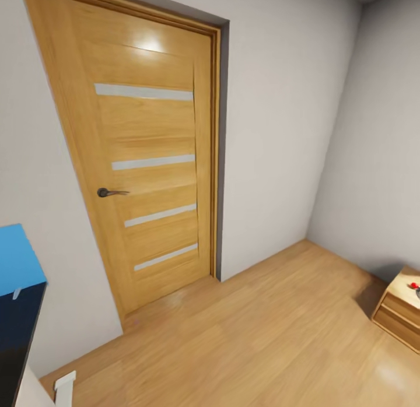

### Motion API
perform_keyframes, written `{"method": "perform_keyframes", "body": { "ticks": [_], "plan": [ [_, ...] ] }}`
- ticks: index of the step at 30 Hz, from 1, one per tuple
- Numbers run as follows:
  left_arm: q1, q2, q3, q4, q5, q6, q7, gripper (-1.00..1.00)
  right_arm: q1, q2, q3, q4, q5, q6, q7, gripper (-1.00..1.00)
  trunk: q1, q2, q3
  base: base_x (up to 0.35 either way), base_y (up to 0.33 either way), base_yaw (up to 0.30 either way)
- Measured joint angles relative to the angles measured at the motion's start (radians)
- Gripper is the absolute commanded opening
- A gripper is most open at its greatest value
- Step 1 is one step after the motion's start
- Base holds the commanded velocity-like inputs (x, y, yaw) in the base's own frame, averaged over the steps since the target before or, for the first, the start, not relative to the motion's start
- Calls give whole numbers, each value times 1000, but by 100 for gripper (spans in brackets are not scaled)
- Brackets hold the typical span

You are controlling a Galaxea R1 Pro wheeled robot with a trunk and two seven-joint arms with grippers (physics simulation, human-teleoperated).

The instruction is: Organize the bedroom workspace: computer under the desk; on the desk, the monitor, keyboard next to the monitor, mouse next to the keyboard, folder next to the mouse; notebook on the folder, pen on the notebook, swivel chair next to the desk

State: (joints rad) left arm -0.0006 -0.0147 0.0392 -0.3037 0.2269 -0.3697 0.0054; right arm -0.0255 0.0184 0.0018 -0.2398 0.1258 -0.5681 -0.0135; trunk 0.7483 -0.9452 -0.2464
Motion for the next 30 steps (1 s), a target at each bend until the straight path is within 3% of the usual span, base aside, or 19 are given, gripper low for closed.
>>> {"method": "perform_keyframes", "body": {
  "ticks": [9,17,25,30],
  "plan": [
    [0,1,0,0,0,0,0,100,0,0,0,0,0,0,0,100,0,0,-12,340,-12,125],
    [0,2,1,1,0,1,0,100,0,1,0,1,-1,0,0,100,0,0,-22,281,-190,116],
    [0,1,1,1,0,2,0,100,0,1,0,1,0,0,0,100,1,0,-24,86,-120,21],
    [0,1,2,1,3,0,0,100,0,3,0,2,-3,0,-2,100,1,0,-24,5,-7,201]
  ]
}}
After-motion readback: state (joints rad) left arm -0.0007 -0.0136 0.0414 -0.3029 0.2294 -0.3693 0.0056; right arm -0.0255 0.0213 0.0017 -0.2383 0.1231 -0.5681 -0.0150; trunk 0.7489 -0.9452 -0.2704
